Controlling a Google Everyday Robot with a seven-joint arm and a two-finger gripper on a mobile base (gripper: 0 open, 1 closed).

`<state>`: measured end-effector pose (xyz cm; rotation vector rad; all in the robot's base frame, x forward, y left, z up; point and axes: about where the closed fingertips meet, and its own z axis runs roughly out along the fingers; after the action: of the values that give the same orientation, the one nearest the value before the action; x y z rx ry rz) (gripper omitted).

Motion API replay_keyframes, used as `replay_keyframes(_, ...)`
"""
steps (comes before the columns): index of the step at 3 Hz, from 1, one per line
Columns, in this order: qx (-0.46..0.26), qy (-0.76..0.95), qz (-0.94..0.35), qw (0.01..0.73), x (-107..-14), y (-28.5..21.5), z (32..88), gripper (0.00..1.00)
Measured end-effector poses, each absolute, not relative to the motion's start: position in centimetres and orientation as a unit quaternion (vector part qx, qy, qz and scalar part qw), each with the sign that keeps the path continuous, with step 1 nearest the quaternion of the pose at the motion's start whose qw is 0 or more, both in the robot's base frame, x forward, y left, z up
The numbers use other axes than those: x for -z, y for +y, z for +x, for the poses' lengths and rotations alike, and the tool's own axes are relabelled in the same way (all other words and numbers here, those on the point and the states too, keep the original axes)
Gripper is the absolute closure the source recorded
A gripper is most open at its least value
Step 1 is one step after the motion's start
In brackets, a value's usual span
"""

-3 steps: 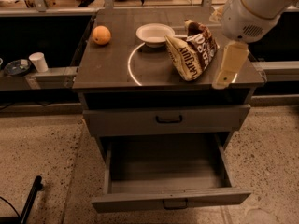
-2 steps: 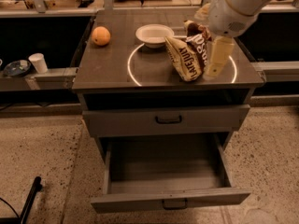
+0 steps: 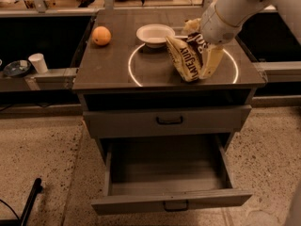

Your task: Place brown chip bag into middle drawer

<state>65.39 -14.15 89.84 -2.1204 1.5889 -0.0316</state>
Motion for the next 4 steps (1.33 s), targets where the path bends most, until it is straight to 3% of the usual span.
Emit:
replay_keyframes(1, -0.003, 0.545, -0.806, 0.232, -87.2, -13.3, 66.4, 0.47)
replay_keyframes(3, -0.057, 0.586, -0.752, 0.298, -89.3, -13.3, 63.1, 0.94)
replay_keyframes(4, -0.084, 0.654, -0.67, 0.341, -93.7, -13.6, 58.1, 1.0)
